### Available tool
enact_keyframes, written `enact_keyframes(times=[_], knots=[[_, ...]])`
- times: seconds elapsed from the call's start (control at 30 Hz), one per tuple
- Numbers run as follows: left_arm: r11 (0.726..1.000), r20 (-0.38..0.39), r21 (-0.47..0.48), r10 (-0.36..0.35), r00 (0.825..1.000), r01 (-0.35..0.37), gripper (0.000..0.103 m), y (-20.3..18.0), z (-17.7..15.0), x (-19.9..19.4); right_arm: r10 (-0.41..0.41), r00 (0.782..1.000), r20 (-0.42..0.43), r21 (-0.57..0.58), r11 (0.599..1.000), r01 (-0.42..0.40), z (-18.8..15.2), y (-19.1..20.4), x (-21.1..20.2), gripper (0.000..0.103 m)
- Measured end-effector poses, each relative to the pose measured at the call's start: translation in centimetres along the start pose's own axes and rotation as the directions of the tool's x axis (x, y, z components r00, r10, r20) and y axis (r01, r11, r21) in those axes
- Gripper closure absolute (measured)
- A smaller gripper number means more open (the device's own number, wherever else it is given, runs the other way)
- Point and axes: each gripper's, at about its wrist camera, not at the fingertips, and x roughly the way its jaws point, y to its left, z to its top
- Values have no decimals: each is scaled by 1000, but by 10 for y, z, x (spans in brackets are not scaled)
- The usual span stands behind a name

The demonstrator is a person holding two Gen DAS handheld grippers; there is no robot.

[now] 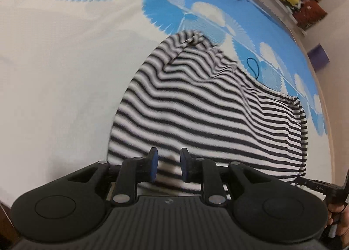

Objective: Fold small clothes

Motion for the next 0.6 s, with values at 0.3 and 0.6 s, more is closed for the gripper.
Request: enact_keyframes(times=[0.3, 0.6], knots=[[948, -121, -316, -19, 992, -21, 63, 48, -12, 11, -60, 974, 220, 155, 988, 26, -5, -30, -48, 71], [901, -138, -431, -5, 990, -56, 59, 61, -4, 34, -94, 965, 246, 233, 972, 35, -5, -42, -57, 71]])
